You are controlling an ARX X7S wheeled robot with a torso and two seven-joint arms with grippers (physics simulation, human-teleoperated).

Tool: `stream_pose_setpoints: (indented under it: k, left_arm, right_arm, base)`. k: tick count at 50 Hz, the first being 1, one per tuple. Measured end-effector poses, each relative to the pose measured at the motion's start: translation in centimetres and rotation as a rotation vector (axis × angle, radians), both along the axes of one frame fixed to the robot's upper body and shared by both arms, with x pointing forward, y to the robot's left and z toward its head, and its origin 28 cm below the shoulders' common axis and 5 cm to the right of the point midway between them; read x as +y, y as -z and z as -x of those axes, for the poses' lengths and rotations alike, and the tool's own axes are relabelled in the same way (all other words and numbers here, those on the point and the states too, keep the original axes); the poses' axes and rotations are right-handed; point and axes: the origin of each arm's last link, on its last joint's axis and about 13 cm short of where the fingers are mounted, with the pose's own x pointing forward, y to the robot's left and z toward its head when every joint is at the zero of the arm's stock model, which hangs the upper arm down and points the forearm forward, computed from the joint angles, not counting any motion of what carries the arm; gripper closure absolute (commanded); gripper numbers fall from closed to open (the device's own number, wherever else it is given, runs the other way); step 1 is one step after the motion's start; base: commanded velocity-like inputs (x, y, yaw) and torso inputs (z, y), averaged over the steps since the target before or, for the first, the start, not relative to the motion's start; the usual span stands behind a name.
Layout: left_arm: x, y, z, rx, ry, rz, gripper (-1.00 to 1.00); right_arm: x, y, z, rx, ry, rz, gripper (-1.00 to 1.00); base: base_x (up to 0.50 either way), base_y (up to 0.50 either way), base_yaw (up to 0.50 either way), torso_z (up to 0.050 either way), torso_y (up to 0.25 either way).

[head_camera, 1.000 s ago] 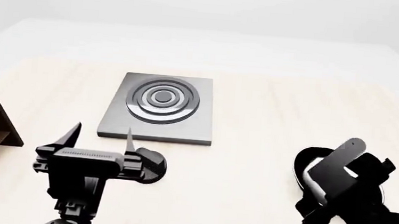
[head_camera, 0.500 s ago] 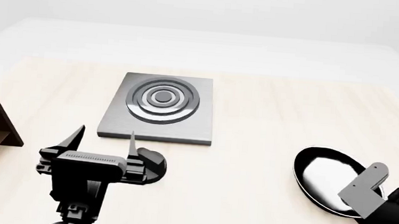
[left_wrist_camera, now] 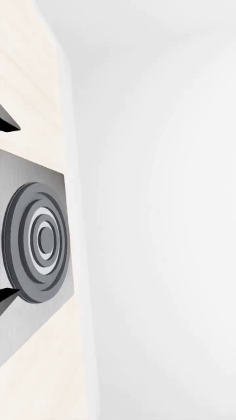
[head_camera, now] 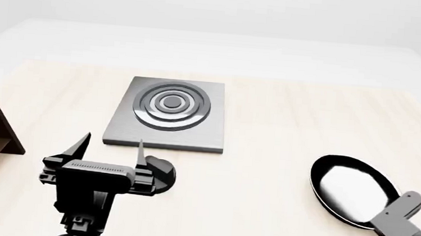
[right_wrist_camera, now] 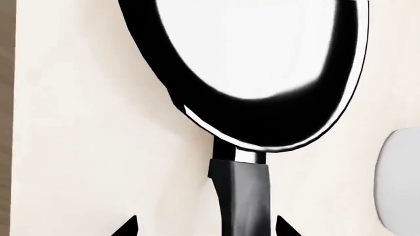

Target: Turn on the stove and put the frying pan on it.

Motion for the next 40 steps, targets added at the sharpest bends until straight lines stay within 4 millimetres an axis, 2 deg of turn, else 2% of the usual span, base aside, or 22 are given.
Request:
stream_pose_setpoints:
  k: [12,13,21,40]
  left_arm:
    - [-0.1,0.1,0.0,0.001,0.001,-0.005,-1.0]
    - [-0.1,0.1,0.0,0.001,0.001,-0.005,-1.0]
    - [-0.1,0.0,0.0,0.0,0.0,-0.007,-1.0]
    - [0.0,0.0,0.0,-0.001,-0.003,-0.008,-1.0]
  right_arm:
    - [-1.1,0.0,-0.2,0.014,0.012,-0.076,-1.0]
    - [-1.2,0.0,-0.2,0.015,0.011,-0.083,1.0]
    - [-1.9,1.3,0.0,-0.027,0.024,0.002,1.0]
    - [-1.9,1.7,0.2,-0.073,0.012,0.031,1.0]
  base:
    - [0.0,0.0,0.0,-0.002,0.0]
    - [0.0,0.0,0.0,-0.01,0.0]
    - [0.0,0.0,0.0,0.0,0.0]
    - [0.0,0.0,0.0,-0.001,0.0]
